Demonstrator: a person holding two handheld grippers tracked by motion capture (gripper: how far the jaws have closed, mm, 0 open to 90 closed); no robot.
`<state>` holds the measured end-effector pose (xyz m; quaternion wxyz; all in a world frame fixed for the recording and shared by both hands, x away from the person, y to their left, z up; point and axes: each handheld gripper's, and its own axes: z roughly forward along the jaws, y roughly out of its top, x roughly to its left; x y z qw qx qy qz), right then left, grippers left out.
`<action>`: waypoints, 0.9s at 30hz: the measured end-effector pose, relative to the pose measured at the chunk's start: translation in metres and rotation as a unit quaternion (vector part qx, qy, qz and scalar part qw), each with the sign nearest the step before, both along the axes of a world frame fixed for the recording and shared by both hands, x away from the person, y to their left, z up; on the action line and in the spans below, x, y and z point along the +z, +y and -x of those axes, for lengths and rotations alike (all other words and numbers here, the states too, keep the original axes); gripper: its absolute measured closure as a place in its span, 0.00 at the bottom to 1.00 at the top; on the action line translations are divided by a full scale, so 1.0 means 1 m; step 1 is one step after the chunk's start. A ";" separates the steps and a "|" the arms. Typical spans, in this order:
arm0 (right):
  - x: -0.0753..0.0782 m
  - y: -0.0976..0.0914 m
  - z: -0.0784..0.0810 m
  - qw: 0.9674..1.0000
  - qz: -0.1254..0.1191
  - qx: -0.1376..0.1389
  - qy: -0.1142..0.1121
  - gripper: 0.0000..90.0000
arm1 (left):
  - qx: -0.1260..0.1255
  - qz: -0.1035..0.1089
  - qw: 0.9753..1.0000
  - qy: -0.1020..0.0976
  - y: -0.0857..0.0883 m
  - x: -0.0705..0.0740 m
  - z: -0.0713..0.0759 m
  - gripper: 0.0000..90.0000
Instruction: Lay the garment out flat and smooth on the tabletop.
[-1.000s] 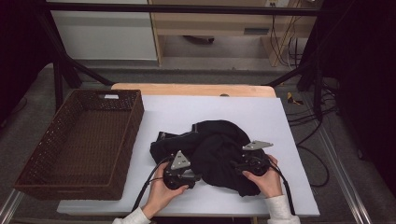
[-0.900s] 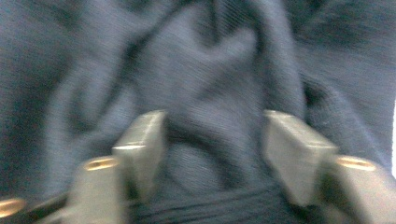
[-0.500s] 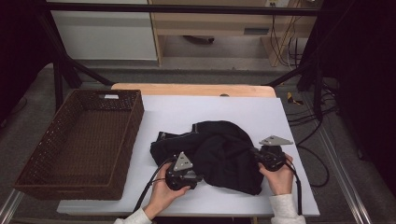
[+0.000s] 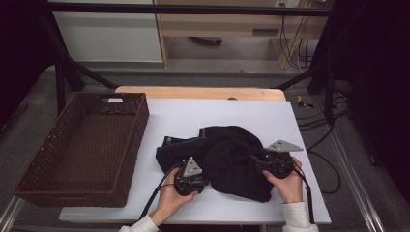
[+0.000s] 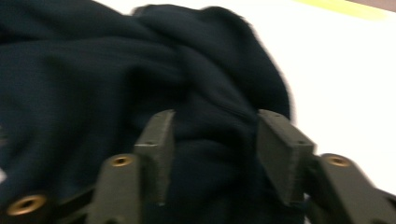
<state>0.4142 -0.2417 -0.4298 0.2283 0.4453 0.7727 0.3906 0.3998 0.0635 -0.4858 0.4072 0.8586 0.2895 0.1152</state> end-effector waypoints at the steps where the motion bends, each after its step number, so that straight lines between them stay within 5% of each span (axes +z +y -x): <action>1: 0.000 0.006 0.001 1.000 -0.001 0.013 0.001 0.47 | 0.000 -0.002 1.000 -0.002 0.000 0.000 0.000 0.72; 7: -0.004 0.044 0.005 0.996 -0.023 0.087 0.021 0.39 | -0.009 0.000 1.000 -0.001 0.003 0.002 0.000 0.81; 10: -0.008 0.060 0.009 0.990 -0.043 0.128 0.037 0.38 | -0.006 -0.003 1.000 0.002 0.007 0.005 -0.001 0.84; 14: -0.022 0.083 0.011 0.986 0.006 0.152 0.063 0.69 | -0.002 0.001 1.000 0.013 0.021 0.015 -0.004 0.84; 16: -0.024 0.083 0.010 0.984 0.005 0.158 0.083 0.89 | -0.006 0.004 1.000 0.016 0.023 0.016 -0.004 0.84; 20: -0.009 0.063 0.007 0.988 -0.049 0.130 0.064 0.93 | -0.013 0.012 1.000 0.012 0.020 0.018 -0.001 0.85; 22: -0.005 0.054 0.007 0.994 -0.041 0.099 0.035 0.94 | -0.016 0.007 1.000 0.004 0.019 0.019 0.001 0.85; 24: -0.004 0.048 0.006 0.993 -0.057 0.095 0.040 0.94 | -0.014 0.011 1.000 0.008 0.019 0.019 0.001 0.85; 25: -0.005 0.044 0.004 0.993 -0.068 0.090 0.042 0.95 | -0.011 -0.005 1.000 0.010 0.018 0.020 0.001 0.85; 27: -0.008 0.036 0.002 0.997 -0.041 0.063 0.032 0.94 | -0.001 -0.014 1.000 0.015 0.022 0.021 -0.001 0.87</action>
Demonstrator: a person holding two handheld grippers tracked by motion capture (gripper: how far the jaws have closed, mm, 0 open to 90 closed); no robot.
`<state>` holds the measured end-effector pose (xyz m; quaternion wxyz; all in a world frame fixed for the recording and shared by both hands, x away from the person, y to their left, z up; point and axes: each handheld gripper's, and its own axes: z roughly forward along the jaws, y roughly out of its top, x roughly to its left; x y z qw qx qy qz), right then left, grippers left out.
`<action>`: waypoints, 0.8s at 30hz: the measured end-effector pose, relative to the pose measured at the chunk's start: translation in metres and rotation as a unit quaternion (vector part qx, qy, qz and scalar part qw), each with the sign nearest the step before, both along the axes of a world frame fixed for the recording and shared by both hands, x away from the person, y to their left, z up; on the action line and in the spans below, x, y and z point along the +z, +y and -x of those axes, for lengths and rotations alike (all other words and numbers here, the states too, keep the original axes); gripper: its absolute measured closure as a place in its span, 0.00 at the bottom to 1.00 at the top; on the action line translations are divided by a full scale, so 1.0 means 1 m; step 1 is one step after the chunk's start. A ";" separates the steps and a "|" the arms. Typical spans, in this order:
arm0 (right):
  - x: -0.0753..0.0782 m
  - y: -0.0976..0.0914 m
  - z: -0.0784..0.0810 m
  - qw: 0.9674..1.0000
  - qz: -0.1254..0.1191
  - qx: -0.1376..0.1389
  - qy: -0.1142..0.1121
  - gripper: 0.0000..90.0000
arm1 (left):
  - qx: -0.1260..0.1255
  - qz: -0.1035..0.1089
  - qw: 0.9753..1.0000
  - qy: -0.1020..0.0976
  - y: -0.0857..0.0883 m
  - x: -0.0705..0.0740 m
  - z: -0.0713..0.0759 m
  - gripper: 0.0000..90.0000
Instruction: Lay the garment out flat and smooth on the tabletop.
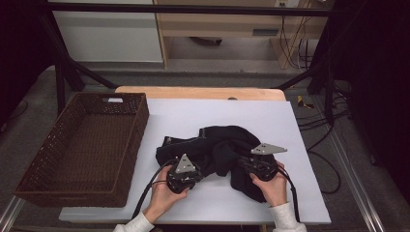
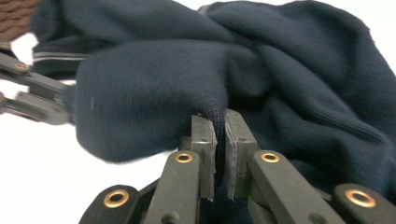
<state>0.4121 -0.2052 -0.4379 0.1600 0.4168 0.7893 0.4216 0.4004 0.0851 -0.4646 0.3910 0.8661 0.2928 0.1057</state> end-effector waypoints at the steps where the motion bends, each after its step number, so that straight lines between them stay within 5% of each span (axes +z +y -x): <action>1: -0.001 -0.002 -0.001 1.000 0.000 -0.005 0.001 0.94 | 0.008 0.000 1.000 -0.002 0.003 0.002 -0.001 0.87; 6: 0.003 -0.005 0.000 1.000 -0.011 0.004 0.003 0.94 | 0.079 0.005 0.996 -0.040 0.037 0.026 -0.013 0.88; 10: 0.012 0.005 0.006 0.999 -0.030 0.038 0.000 0.94 | 0.132 0.031 0.990 -0.038 0.062 0.034 -0.022 0.88; 17: 0.014 0.043 0.014 0.993 -0.048 0.111 0.012 0.94 | 0.180 0.044 0.982 -0.039 0.081 0.038 -0.028 0.88; 21: -0.001 0.056 0.008 0.992 -0.032 0.119 0.028 0.76 | 0.176 0.037 0.983 -0.031 0.079 0.031 -0.030 0.87; 24: 0.000 0.046 0.006 0.995 -0.028 0.094 0.009 0.59 | 0.160 0.048 0.986 -0.024 0.075 0.027 -0.029 0.85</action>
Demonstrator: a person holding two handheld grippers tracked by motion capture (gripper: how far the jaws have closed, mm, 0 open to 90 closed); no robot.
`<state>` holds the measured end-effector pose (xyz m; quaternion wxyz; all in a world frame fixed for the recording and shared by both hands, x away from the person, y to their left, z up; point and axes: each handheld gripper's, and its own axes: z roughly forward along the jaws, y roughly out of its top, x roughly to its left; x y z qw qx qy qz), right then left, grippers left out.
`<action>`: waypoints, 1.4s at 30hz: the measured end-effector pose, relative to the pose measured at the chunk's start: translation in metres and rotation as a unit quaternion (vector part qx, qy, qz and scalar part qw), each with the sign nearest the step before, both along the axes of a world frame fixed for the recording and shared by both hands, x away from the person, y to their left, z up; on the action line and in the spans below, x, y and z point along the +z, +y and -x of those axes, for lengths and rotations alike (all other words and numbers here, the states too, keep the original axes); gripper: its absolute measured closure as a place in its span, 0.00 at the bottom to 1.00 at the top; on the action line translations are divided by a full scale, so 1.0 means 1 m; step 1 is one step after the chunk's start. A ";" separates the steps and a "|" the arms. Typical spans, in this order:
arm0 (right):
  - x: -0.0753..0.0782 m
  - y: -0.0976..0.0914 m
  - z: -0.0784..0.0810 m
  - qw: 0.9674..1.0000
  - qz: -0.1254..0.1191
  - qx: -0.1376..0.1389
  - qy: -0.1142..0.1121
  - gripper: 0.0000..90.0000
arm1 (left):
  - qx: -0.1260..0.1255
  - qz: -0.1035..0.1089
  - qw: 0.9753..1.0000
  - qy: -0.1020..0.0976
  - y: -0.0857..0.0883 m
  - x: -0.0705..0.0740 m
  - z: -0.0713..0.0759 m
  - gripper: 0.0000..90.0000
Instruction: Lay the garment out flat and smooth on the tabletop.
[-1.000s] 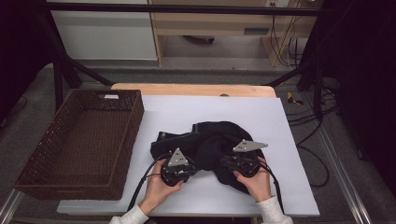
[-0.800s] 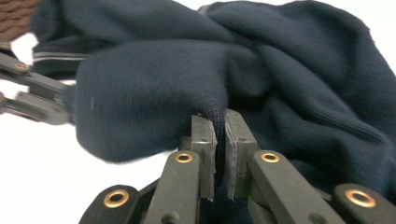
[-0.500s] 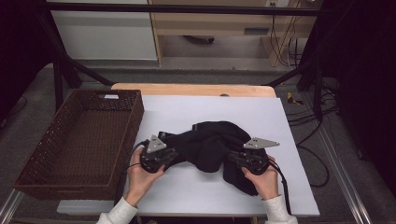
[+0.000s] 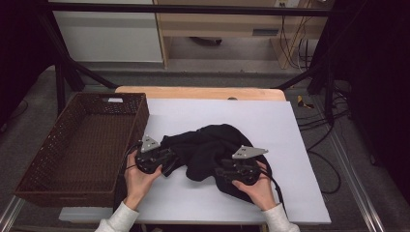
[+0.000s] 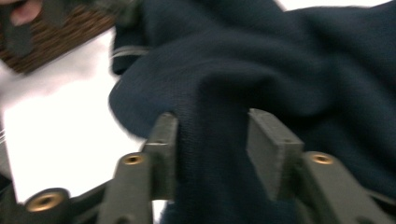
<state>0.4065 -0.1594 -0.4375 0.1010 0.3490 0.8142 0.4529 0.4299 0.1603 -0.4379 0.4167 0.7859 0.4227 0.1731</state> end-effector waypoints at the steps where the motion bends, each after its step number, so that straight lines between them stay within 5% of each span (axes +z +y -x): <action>1: 0.002 -0.007 -0.001 1.000 -0.002 -0.011 -0.007 0.56 | -0.006 0.004 1.000 -0.002 -0.001 0.000 0.001 0.84; 6: 0.011 -0.045 -0.004 0.997 0.006 -0.078 -0.026 0.45 | -0.023 0.048 0.998 -0.023 -0.010 0.011 0.009 0.61; 10: 0.011 -0.066 -0.006 0.995 0.004 -0.097 -0.015 0.39 | -0.047 0.063 0.996 -0.037 -0.024 0.020 0.020 0.50; 15: 0.019 -0.085 -0.005 0.992 -0.016 -0.120 -0.025 0.37 | -0.088 0.058 0.994 -0.018 -0.053 0.010 0.027 0.44; 22: -0.003 -0.091 -0.015 0.989 0.050 -0.141 -0.005 0.34 | -0.143 0.022 0.989 0.023 -0.108 -0.021 0.029 0.39; 25: -0.012 -0.093 -0.019 0.985 0.078 -0.153 0.001 0.32 | -0.141 0.037 0.989 0.031 -0.123 -0.025 0.024 0.39; 32: -0.025 -0.104 -0.026 0.981 0.084 -0.172 0.019 0.33 | -0.131 0.020 0.990 0.054 -0.140 -0.046 0.012 0.56; 36: -0.031 -0.102 -0.029 0.985 0.094 -0.141 0.036 0.57 | -0.137 0.004 0.990 0.034 -0.140 -0.048 0.011 0.78; 39: -0.029 -0.101 -0.028 0.986 0.093 -0.128 0.045 0.82 | -0.148 0.003 0.988 0.045 -0.137 -0.047 0.011 0.98; 42: -0.018 -0.106 -0.023 0.986 0.081 -0.140 0.035 0.89 | -0.160 0.002 0.986 0.055 -0.127 -0.042 0.014 1.00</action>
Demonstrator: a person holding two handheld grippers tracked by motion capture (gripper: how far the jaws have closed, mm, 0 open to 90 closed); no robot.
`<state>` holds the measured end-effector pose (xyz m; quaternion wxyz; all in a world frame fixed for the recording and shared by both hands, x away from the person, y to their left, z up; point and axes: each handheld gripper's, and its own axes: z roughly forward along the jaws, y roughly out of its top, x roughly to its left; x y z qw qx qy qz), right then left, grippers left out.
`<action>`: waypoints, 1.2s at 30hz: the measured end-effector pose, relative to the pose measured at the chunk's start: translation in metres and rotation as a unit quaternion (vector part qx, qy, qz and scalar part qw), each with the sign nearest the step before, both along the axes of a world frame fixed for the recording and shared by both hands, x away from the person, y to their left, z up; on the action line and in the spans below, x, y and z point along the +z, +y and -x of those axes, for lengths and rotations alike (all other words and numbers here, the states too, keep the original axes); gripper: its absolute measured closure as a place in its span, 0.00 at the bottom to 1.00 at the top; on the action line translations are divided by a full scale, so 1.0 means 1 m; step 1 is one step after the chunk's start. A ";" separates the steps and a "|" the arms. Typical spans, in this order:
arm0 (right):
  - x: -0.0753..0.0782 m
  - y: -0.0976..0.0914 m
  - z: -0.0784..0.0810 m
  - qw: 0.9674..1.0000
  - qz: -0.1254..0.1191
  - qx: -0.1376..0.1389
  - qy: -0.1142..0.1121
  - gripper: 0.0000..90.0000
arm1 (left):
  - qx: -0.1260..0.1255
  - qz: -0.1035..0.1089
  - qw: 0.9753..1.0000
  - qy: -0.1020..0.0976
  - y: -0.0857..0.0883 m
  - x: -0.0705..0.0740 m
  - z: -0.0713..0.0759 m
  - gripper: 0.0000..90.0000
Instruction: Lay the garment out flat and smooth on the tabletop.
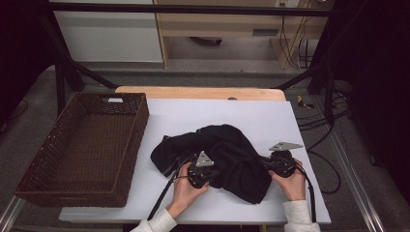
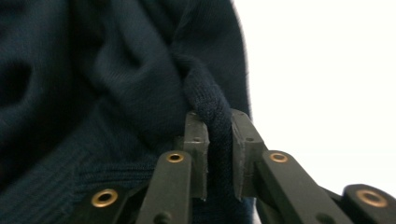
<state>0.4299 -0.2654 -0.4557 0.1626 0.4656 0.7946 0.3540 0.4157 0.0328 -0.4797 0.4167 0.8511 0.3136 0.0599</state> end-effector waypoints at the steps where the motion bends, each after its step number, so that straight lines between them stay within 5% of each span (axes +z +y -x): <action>1: 0.004 -0.003 0.002 1.000 -0.013 -0.008 -0.007 0.90 | -0.003 -0.001 1.000 -0.001 0.005 0.003 0.002 1.00; 8: 0.025 -0.037 0.012 0.996 -0.053 -0.057 -0.049 0.91 | -0.001 -0.009 1.000 -0.014 0.058 0.025 0.019 1.00; 13: 0.016 -0.052 0.010 0.995 -0.013 -0.088 -0.052 0.90 | -0.009 -0.012 1.000 -0.004 0.086 0.024 0.034 1.00; 18: -0.003 -0.059 0.004 0.995 0.020 -0.094 -0.021 0.90 | -0.020 -0.030 0.999 0.003 0.103 0.020 0.051 1.00; 24: -0.008 -0.059 0.004 0.995 0.028 -0.092 -0.018 0.80 | -0.007 0.006 1.000 0.018 0.116 0.020 0.053 0.99; 26: -0.001 -0.057 0.005 0.996 0.005 -0.084 -0.040 0.69 | 0.001 0.024 1.000 0.001 0.117 0.025 0.052 0.85; 31: 0.019 -0.039 0.003 0.994 -0.046 -0.055 -0.080 0.46 | 0.051 0.029 0.997 -0.040 0.119 0.037 0.038 0.64; 36: 0.026 -0.010 -0.011 0.994 -0.059 -0.022 -0.085 0.33 | 0.103 0.008 0.994 -0.033 0.114 0.021 0.012 0.47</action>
